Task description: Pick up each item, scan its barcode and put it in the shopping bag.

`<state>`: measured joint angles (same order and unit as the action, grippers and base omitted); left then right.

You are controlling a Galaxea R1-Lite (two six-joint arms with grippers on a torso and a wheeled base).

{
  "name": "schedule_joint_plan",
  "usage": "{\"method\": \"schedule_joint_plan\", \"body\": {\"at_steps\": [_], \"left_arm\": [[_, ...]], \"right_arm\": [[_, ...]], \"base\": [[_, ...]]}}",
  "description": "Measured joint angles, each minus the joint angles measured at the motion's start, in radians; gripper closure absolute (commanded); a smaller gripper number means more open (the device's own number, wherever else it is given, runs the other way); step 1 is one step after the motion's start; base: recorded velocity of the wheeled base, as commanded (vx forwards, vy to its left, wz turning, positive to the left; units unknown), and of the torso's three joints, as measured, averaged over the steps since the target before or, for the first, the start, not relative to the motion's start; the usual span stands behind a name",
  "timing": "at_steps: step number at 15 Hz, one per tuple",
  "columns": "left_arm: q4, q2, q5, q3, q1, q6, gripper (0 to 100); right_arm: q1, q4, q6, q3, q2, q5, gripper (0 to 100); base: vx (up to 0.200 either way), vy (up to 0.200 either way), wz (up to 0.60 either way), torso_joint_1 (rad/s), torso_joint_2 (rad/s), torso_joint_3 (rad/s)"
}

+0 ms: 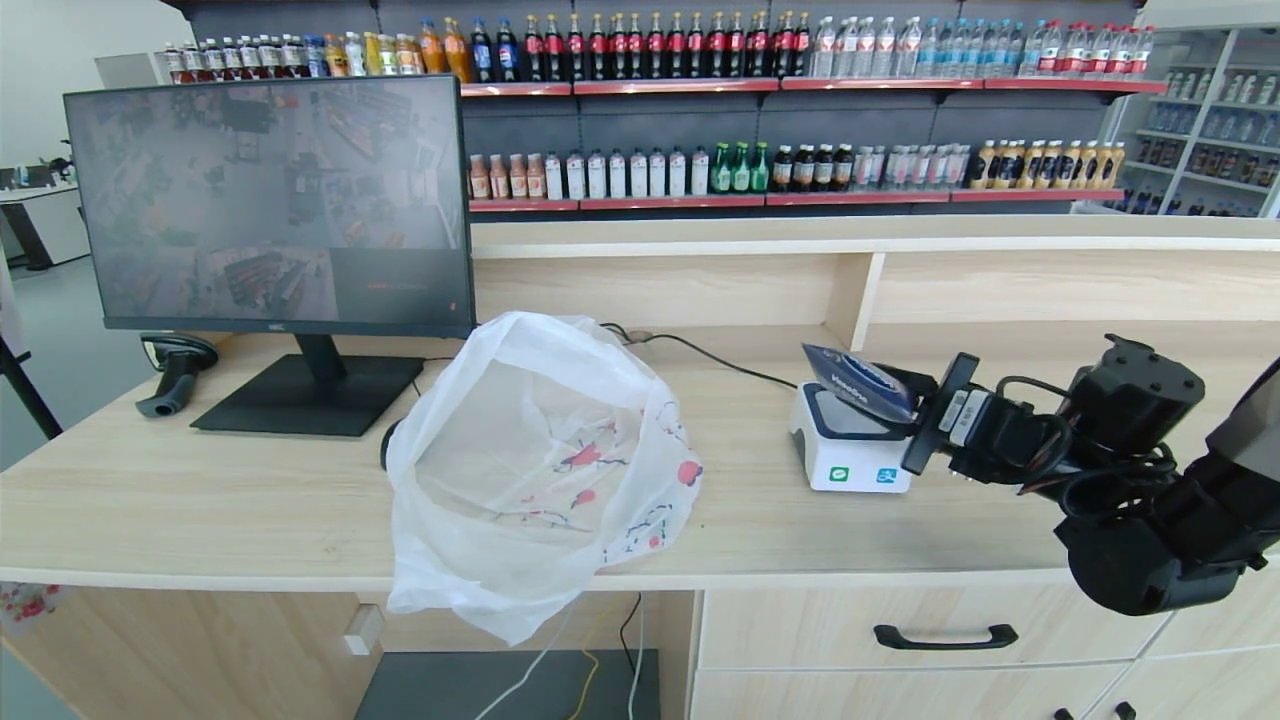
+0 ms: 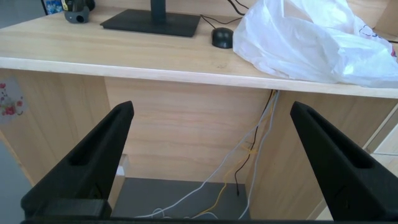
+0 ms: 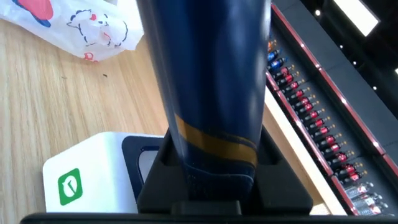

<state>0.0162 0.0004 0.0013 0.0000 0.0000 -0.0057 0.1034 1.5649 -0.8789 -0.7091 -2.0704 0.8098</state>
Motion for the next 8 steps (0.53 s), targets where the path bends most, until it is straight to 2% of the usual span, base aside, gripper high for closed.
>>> {"method": "schedule_joint_plan", "body": {"at_steps": [3, 8], "left_arm": [[-0.003, 0.0, 0.0, 0.0, 0.0, -0.001, 0], [-0.005, 0.0, 0.0, 0.0, 0.0, 0.002, 0]], "right_arm": [[0.045, 0.003, 0.1, 0.005, 0.068, -0.074, 100], [0.177, 0.005, 0.36, 0.061, 0.188, -0.431, 100]], "base": [[0.0, 0.0, 0.0, 0.0, 0.0, 0.0], [0.0, 0.0, 0.0, 0.0, 0.0, 0.0]]}}
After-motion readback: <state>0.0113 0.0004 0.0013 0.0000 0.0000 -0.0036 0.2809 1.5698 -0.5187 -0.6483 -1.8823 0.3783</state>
